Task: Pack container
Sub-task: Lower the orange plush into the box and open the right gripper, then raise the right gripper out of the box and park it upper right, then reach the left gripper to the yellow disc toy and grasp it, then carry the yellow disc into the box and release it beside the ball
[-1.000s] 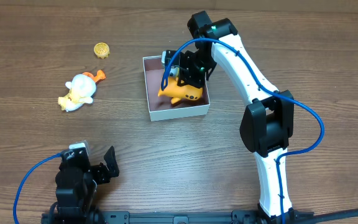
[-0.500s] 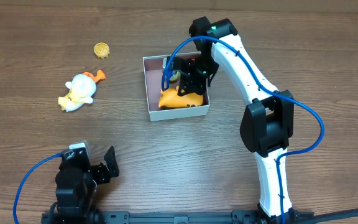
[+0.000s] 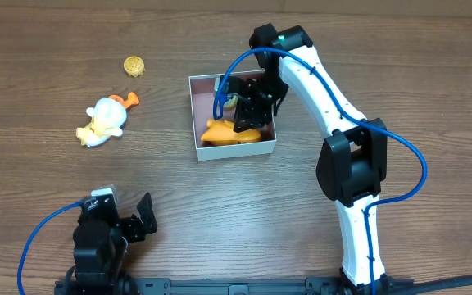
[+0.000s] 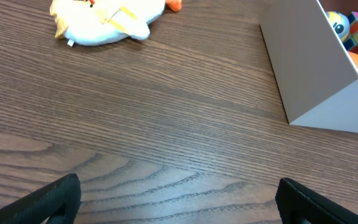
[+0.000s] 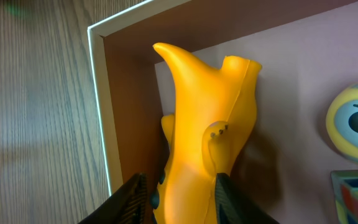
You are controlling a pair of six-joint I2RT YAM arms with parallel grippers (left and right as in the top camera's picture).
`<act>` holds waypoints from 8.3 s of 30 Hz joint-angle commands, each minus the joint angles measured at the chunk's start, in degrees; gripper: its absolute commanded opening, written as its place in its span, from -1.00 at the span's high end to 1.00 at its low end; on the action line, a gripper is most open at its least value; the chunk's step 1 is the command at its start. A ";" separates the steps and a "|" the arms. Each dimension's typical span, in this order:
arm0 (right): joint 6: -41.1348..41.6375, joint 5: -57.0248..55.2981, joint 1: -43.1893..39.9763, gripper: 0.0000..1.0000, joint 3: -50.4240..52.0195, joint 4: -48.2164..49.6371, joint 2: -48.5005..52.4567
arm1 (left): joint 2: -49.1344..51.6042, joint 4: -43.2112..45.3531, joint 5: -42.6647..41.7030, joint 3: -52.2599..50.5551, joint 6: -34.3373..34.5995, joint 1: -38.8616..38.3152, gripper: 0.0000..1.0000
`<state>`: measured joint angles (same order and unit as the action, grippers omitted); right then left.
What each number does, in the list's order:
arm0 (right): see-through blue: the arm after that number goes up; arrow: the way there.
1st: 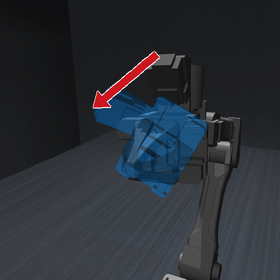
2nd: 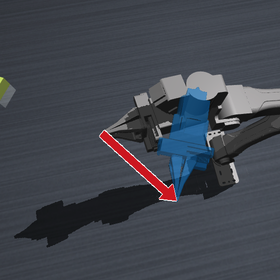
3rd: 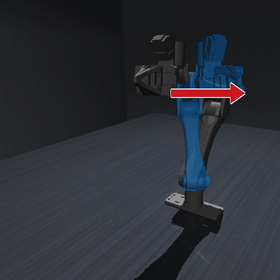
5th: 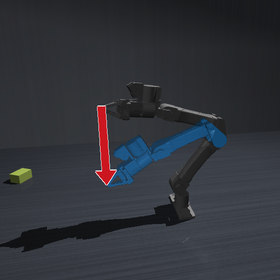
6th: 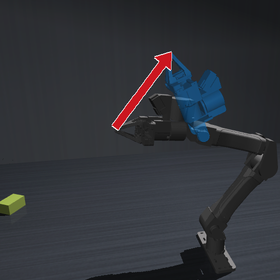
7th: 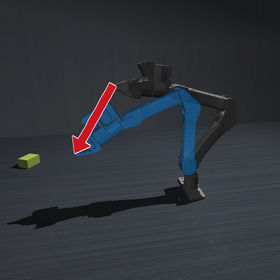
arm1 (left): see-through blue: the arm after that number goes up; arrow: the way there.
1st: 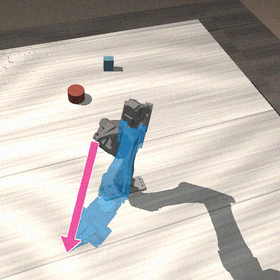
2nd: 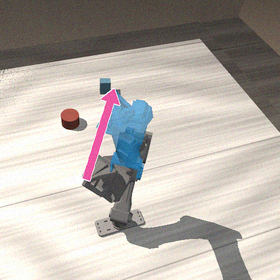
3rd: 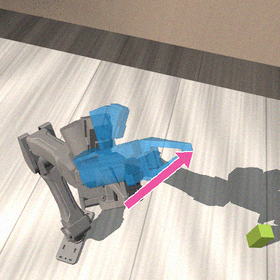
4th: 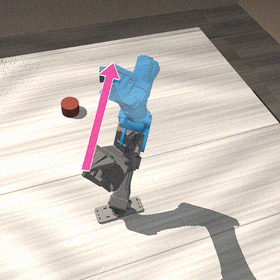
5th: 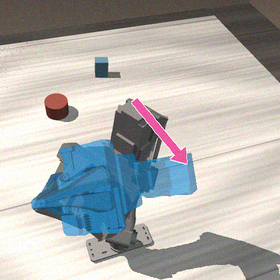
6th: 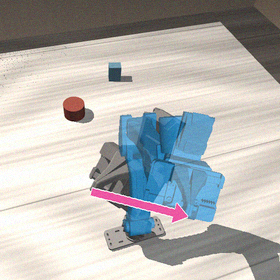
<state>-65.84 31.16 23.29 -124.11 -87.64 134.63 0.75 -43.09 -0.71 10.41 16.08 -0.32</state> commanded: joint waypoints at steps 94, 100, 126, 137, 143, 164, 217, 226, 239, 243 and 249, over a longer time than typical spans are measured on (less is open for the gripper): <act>84.11 -45.86 -16.83 -1.00 -22.91 -0.96 -0.79 | 100.80 -12.55 0.98 88.24 -16.74 3.58 -1.00; 84.11 -45.86 -16.83 -1.00 -22.91 -0.96 -0.76 | 107.38 -2.56 3.72 88.89 -18.67 4.52 -1.00; 84.11 -45.86 -16.83 -1.00 -22.91 -0.94 -0.76 | 128.91 14.49 -1.90 88.89 -13.57 4.11 -1.00; 84.11 -45.86 -16.83 -1.00 -22.91 -0.96 -0.76 | 132.74 19.08 -2.29 88.89 -13.46 2.86 -1.00; 84.11 -45.86 -16.83 -1.00 -22.91 -0.96 -0.76 | 132.93 25.46 -1.64 88.89 -13.53 2.86 -1.00; 84.11 -45.86 -16.83 -1.00 -22.91 -0.96 -0.76 | 135.64 25.11 -0.81 88.85 -13.25 2.84 -0.28; 84.11 -45.86 -16.83 -1.00 -22.91 -0.94 -0.76 | 109.11 -3.23 -7.48 89.37 -26.77 -18.62 0.22; 84.11 -45.86 -16.83 -1.00 -22.91 -0.96 -0.79 | 117.57 -1.53 -7.30 89.33 -26.80 -18.58 0.27; 84.11 -45.86 -16.83 -1.00 -22.91 -0.96 -0.79 | 124.34 -0.85 -6.16 89.33 -26.80 -18.40 0.32; 84.11 -45.86 -16.83 -1.00 -22.91 -0.94 -0.76 | 124.50 -0.79 -6.16 89.33 -26.77 -18.36 0.32; 84.11 -45.86 -16.83 -1.00 -22.91 -0.96 -0.76 | 124.50 -0.81 -6.10 89.35 -26.75 -18.36 0.26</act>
<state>17.82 -14.35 6.37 -145.62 -88.73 134.63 123.83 -44.01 -7.09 99.66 -9.50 -18.79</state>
